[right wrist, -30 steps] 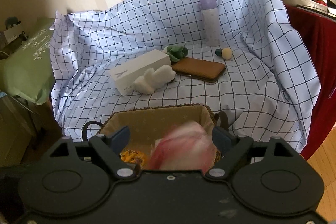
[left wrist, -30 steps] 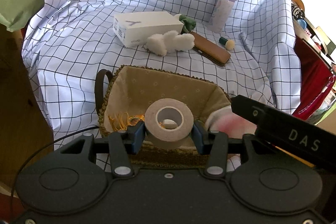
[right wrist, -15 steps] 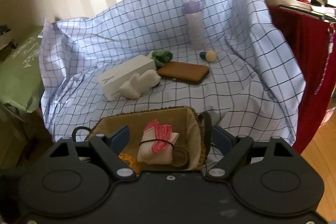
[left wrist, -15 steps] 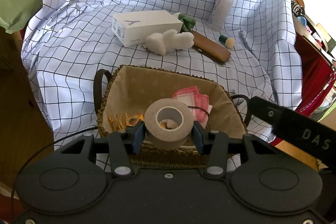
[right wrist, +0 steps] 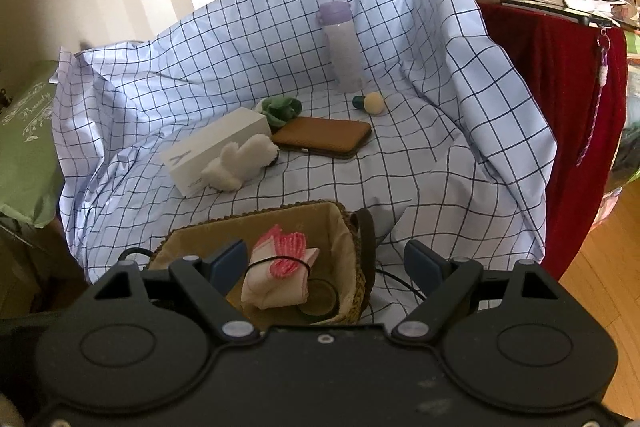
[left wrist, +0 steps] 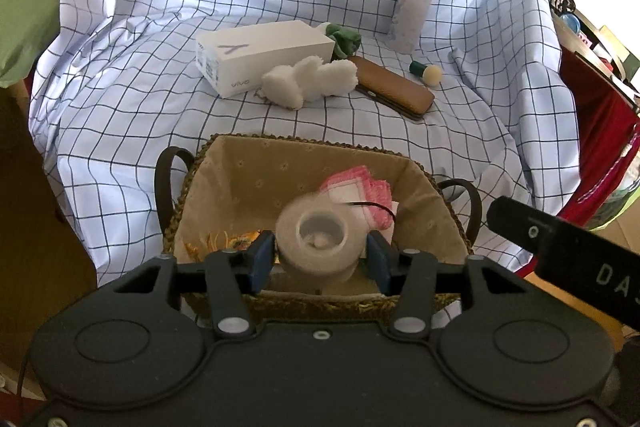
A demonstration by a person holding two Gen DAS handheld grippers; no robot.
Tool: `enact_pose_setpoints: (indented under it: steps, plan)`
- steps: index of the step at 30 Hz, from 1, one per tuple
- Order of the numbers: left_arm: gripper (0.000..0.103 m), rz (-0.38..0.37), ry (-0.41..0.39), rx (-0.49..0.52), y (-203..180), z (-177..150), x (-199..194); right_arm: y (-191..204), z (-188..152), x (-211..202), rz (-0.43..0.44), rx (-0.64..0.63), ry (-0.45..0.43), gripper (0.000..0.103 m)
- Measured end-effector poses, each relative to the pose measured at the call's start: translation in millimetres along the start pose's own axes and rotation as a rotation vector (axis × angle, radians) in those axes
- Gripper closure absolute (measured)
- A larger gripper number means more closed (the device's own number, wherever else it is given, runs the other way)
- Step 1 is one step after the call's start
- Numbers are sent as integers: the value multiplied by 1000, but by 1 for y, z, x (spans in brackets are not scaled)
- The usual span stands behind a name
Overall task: Organize soft objects
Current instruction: 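Drop the cloth bundle into the basket with the right tool while the left drops the tape roll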
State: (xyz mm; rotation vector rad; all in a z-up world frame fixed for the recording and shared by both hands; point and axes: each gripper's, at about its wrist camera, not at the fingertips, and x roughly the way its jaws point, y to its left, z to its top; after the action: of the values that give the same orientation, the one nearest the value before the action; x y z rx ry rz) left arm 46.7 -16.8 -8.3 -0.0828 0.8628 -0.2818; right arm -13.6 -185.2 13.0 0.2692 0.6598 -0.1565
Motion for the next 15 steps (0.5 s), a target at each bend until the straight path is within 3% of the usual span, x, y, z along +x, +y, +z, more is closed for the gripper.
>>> enact_pose_setpoints:
  steps: [1, 2, 15]
  plan:
    - [38, 3, -4, 1, 0, 0, 0, 0, 0, 0, 1, -1, 0, 17]
    - [37, 6, -11, 3, 0, -1, 0, 0, 0, -1, 2, 1, -1, 17]
    - [33, 55, -19, -15, 6, -3, -7, 0, -1, -1, 5, -5, 7, 17]
